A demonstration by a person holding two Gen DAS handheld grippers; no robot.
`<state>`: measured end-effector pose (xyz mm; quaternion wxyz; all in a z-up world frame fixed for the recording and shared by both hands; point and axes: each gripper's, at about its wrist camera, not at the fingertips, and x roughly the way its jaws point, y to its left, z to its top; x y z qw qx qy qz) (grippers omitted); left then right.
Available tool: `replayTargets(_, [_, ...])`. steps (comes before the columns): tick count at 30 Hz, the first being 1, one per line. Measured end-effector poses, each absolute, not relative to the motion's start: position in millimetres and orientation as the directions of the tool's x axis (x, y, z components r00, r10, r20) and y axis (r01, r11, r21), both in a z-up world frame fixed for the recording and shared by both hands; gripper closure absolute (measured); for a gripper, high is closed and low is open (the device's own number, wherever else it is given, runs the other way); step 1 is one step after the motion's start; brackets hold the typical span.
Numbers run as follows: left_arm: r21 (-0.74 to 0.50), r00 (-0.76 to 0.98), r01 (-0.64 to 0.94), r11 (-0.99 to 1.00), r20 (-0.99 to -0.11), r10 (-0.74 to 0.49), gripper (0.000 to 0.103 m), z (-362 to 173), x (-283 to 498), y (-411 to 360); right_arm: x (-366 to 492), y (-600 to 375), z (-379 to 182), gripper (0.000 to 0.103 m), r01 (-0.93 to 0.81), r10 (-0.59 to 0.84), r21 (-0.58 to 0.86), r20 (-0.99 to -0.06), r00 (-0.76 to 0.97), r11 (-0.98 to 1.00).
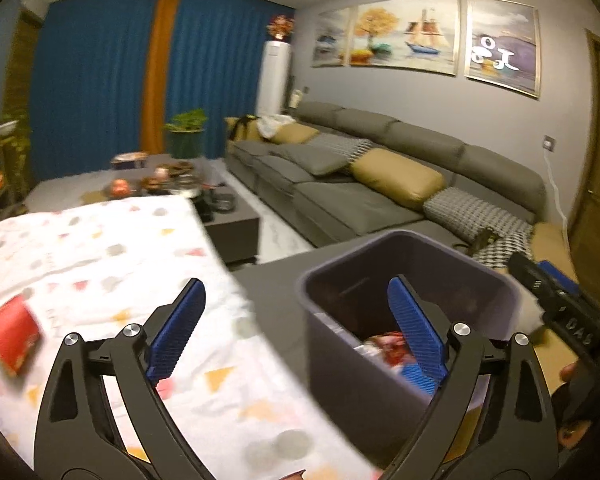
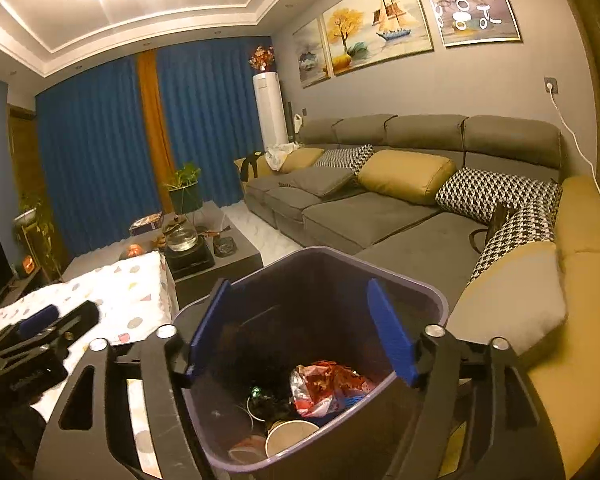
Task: Collect trash
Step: 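Move both open grippers back toward the two red paper cups, then grasp a red paper cup with the right gripper while the left grasps the other red cup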
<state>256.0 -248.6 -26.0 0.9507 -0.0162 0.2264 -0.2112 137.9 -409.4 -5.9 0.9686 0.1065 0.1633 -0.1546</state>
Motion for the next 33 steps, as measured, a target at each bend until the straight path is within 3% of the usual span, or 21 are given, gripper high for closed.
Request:
replayTargets(11, [-0.104,0.906,0.153,0.983,-0.383,-0.181,0.012,-19,223,-136,134,-336,-3,0.028,0.233,-0.19,0.096,-0.328,0.925,0.968])
replayTargets(22, [-0.086,0.906,-0.138,0.987,-0.413,0.09,0.011,-33,197,-1,149,-232,-8,0.028,0.049,-0.012,0.103,-0.337,0.941,0.993])
replayTargets(33, [-0.066,0.873,-0.299,0.952,-0.421,0.245,0.011,-38,189,83,172,-115,-24,0.028,-0.133,0.15,0.068,-0.385,0.911,0.989])
